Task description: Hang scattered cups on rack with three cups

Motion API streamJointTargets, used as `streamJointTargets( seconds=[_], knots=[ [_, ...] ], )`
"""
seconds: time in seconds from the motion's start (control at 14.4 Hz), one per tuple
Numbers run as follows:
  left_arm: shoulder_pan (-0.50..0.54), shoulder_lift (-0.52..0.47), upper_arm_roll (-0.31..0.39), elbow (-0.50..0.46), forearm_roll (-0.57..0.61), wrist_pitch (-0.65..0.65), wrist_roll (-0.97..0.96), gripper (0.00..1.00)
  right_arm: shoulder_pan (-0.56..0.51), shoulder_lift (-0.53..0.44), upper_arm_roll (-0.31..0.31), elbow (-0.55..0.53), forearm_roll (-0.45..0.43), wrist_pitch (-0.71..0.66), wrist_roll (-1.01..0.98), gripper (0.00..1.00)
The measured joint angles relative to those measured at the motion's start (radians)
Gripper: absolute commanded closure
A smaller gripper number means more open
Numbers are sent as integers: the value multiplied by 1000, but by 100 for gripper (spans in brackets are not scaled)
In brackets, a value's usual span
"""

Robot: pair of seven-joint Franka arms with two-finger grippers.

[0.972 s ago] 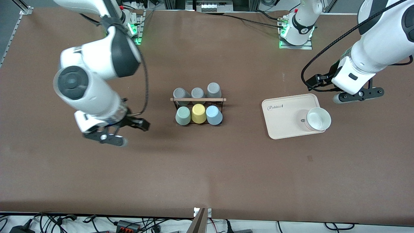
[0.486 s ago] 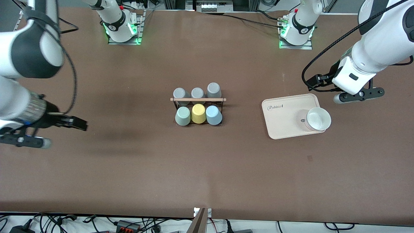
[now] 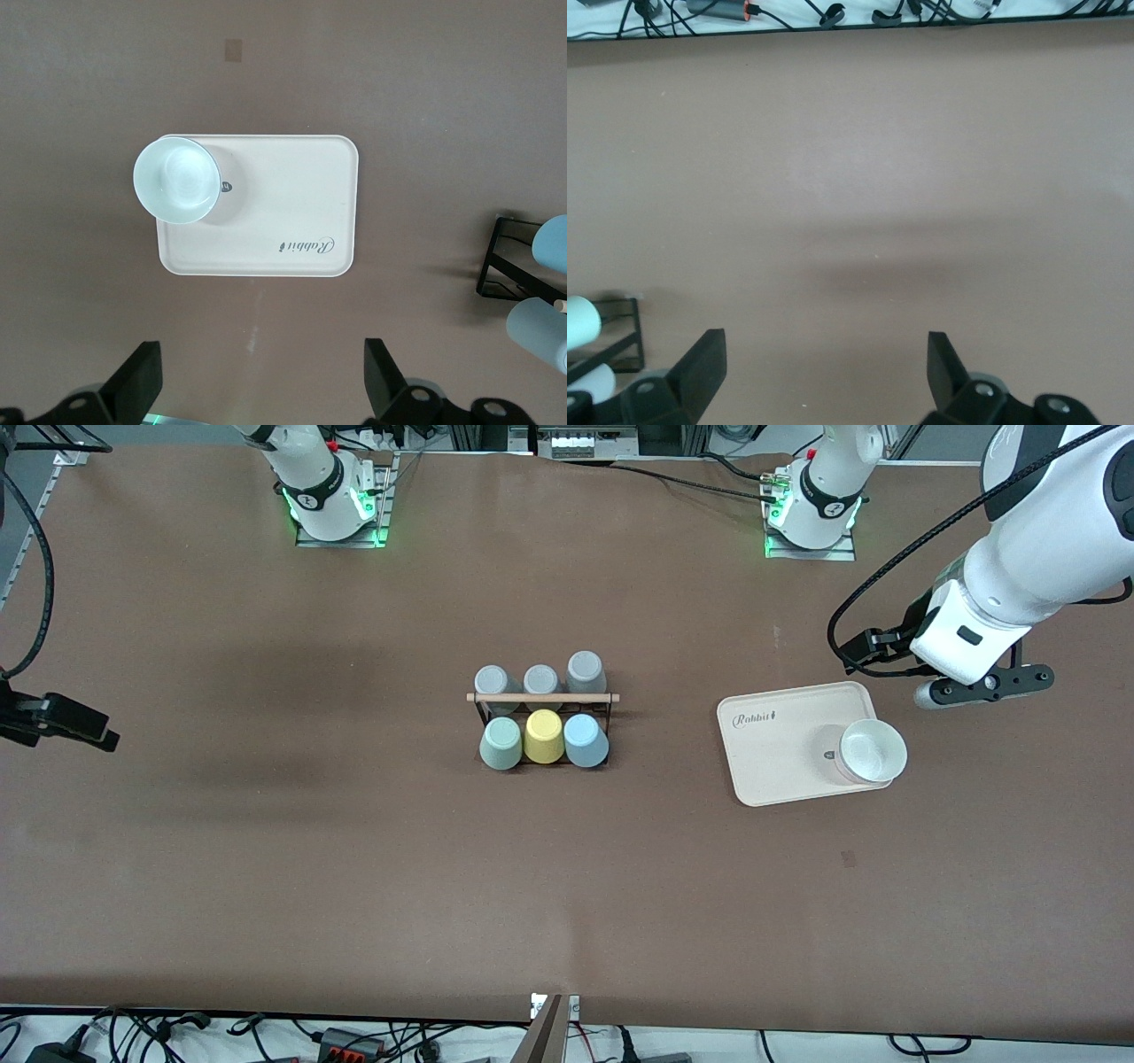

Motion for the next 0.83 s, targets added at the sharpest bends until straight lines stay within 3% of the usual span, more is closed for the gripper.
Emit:
streamJointTargets(
  seconds=[0.35, 0.56, 0.83],
  knots=[
    [0, 0, 0, 0, 0, 0, 0, 0, 4, -25, 4, -39, -16, 0, -25, 0],
    [0, 0, 0, 0, 0, 0, 0, 0, 43, -28, -41, -45, -16, 1, -37, 0],
    [0, 0, 0, 0, 0, 0, 0, 0, 57, -67, -55, -118, -16, 14, -54, 0]
  ],
)
